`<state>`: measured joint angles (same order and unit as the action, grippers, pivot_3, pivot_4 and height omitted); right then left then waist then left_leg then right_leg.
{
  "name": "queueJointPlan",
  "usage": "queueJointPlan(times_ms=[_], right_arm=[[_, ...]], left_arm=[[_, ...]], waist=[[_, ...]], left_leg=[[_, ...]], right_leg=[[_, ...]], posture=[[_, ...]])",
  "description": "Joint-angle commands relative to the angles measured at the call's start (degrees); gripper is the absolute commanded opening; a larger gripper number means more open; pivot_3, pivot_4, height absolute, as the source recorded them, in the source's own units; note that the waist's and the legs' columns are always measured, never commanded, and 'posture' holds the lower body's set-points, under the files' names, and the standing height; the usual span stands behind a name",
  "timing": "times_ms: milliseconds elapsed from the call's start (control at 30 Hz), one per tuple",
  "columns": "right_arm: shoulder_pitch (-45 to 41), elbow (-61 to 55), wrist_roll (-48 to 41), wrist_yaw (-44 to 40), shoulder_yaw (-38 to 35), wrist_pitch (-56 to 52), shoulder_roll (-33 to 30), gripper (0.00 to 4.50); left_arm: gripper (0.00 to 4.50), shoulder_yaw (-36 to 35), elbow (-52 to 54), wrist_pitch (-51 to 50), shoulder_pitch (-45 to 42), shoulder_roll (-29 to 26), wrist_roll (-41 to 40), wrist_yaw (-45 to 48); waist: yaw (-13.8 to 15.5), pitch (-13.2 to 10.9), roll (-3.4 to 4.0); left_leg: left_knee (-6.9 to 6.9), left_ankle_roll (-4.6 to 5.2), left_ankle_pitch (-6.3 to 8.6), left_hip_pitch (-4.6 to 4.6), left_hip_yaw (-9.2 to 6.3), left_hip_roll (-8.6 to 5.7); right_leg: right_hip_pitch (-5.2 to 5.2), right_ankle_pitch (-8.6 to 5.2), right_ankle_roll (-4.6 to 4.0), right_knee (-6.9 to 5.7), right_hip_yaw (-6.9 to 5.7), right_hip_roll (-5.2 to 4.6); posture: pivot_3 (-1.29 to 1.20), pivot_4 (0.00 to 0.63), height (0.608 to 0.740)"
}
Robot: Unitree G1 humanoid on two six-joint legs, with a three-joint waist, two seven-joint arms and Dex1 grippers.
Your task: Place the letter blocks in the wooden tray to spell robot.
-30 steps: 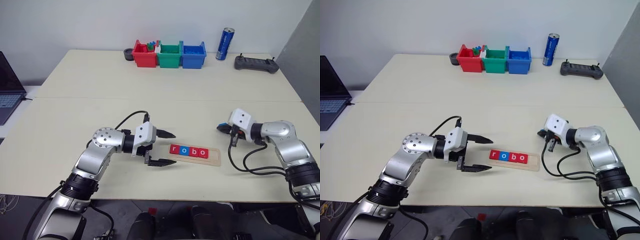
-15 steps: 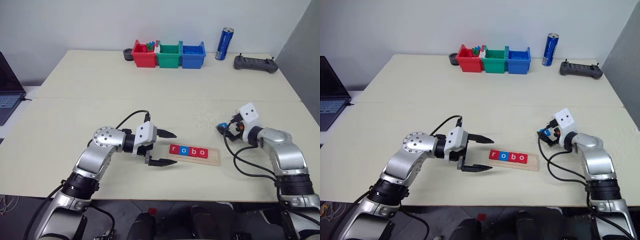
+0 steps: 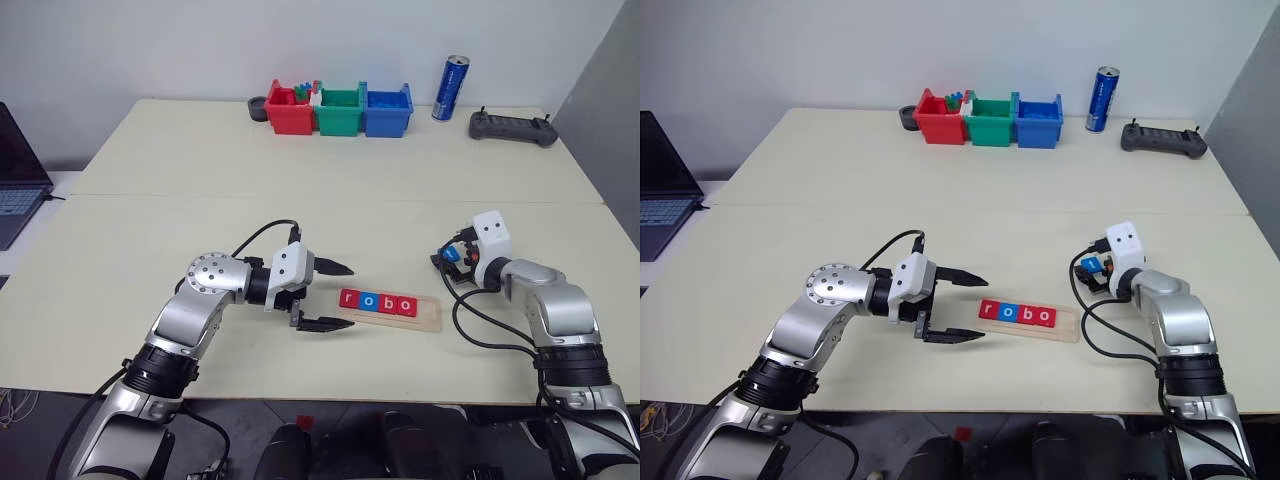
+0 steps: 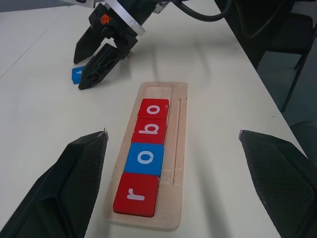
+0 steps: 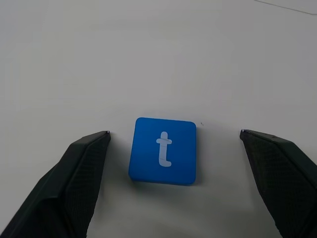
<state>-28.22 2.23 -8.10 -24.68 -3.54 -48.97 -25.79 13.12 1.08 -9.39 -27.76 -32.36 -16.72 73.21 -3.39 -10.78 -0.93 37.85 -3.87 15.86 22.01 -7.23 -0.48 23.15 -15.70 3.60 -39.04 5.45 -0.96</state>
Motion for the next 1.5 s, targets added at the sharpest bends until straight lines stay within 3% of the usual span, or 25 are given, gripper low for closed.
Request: queueJointPlan(times_ms=[33, 67, 167, 400, 433, 567, 633, 833, 1100, 1367, 1400, 1500], right_arm=[[-0.9, -1.1, -2.2, 1.1, -2.3, -3.4, 1.4, 4.47], [-1.0, -1.1, -2.5, 1.4, -2.6, -4.2, 1.8, 4.47], [-0.9, -1.3, -2.2, 2.0, -2.6, -4.3, 1.7, 3.92], [-0.9, -3.3, -2.5, 3.9, -3.5, -6.1, 1.8, 1.51], [-0.4, -4.9, -2.8, 4.3, -3.9, -7.1, 1.8, 1.46], [2.6, -13.5, -4.1, 5.9, -6.1, -13.7, 1.4, 1.46], [5.2, -23.8, -5.1, 7.8, -9.6, -22.5, 2.1, 1.46], [11.2, -41.2, -2.7, 15.2, -13.6, -37.8, 9.4, 1.46], [17.2, -39.0, 0.4, 19.7, -11.3, -33.8, 12.6, 1.46], [13.6, -38.9, -1.0, 18.5, -14.9, -30.1, 10.3, 4.22], [11.7, -39.0, -1.4, 18.5, -15.7, -29.9, 10.5, 4.47], [3.8, -37.9, -3.0, 17.7, -17.4, -27.7, 10.9, 4.47]], left_arm=[[4.50, -0.9, 1.1, 0.7, -0.3, -0.2, -0.6, 0.0], [4.50, -0.9, 1.1, 0.7, -0.3, -0.2, -0.6, 0.0], [4.50, -0.9, 1.1, 0.8, -0.2, -0.2, -0.6, -0.1], [4.50, -0.8, 1.2, 1.0, 0.0, -0.2, -0.5, 0.0], [4.50, -0.8, 1.1, 1.0, -0.1, -0.1, -0.5, 0.0], [4.50, -0.9, 1.2, 1.0, -0.1, -0.1, -0.5, -0.1], [4.50, -0.9, 1.4, 1.1, 0.2, -0.2, -0.6, -0.2], [4.50, -0.6, 0.9, 1.8, 0.2, 0.2, -0.3, -0.1], [4.50, 0.2, -1.2, 2.6, -1.6, 1.6, 0.1, 0.5], [4.50, 0.0, -1.3, 2.7, -1.4, 1.2, 0.0, 0.9], [4.50, -0.1, -1.3, 2.6, -1.3, 1.2, 0.0, 0.9], [4.50, -0.2, -1.5, 2.7, -1.3, 1.2, 0.0, 0.9]], waist=[[-0.1, 0.0, 0.01], [-0.1, 0.0, 0.01], [0.0, 0.0, 0.01], [-0.1, 0.0, 0.02], [-0.1, 0.0, 0.02], [0.0, 0.0, 0.02], [0.1, 0.0, 0.04], [0.2, 0.1, 0.09], [0.1, 0.1, 0.09], [0.1, 0.1, 0.07], [0.0, 0.1, 0.08], [-0.5, 0.1, 0.10]], left_leg=[[0.00, 0.00, 0.00, 0.00, 0.00, 0.01], [0.00, 0.00, 0.00, -0.01, 0.00, 0.01], [0.00, 0.00, 0.00, 0.00, -0.01, 0.00], [0.00, 0.00, 0.00, -0.01, -0.01, 0.02], [-0.01, 0.00, 0.00, 0.00, -0.01, 0.02], [-0.02, 0.00, 0.00, 0.02, -0.03, 0.00], [-0.02, 0.00, 0.00, 0.05, -0.06, 0.00], [-0.02, 0.00, 0.00, 0.09, -0.15, 0.01], [-0.03, 0.00, 0.00, 0.03, -0.10, 0.03], [-0.02, 0.00, 0.00, 0.02, -0.10, 0.03], [-0.02, 0.00, 0.00, 0.02, -0.10, 0.03], [-0.03, 0.00, 0.00, -0.01, 0.00, 0.04]], right_leg=[[0.00, 0.00, 0.00, 0.00, 0.00, 0.01], [0.00, 0.00, 0.00, 0.00, 0.00, 0.01], [0.00, 0.00, 0.00, 0.00, -0.01, 0.02], [0.00, 0.00, 0.00, 0.00, 0.00, 0.03], [0.00, 0.00, 0.00, 0.00, 0.00, 0.03], [0.01, 0.00, 0.00, 0.00, 0.00, 0.02], [0.01, 0.00, 0.00, 0.02, -0.03, 0.02], [0.04, 0.00, 0.00, 0.02, -0.07, 0.05], [0.00, 0.00, 0.00, 0.03, -0.04, 0.09], [-0.02, 0.00, 0.00, 0.03, -0.03, 0.09], [-0.02, 0.00, 0.00, 0.03, -0.03, 0.09], [0.02, 0.00, 0.00, 0.00, 0.05, 0.11]], posture=[[0.00, 0.150, 0.740], [0.00, 0.150, 0.740], [0.00, 0.150, 0.740], [0.00, 0.150, 0.740], [0.00, 0.150, 0.740], [0.00, 0.150, 0.740], [0.00, 0.150, 0.740], [0.00, 0.150, 0.740], [0.00, 0.150, 0.740], [0.00, 0.150, 0.740], [0.00, 0.150, 0.740], [0.00, 0.150, 0.740]])
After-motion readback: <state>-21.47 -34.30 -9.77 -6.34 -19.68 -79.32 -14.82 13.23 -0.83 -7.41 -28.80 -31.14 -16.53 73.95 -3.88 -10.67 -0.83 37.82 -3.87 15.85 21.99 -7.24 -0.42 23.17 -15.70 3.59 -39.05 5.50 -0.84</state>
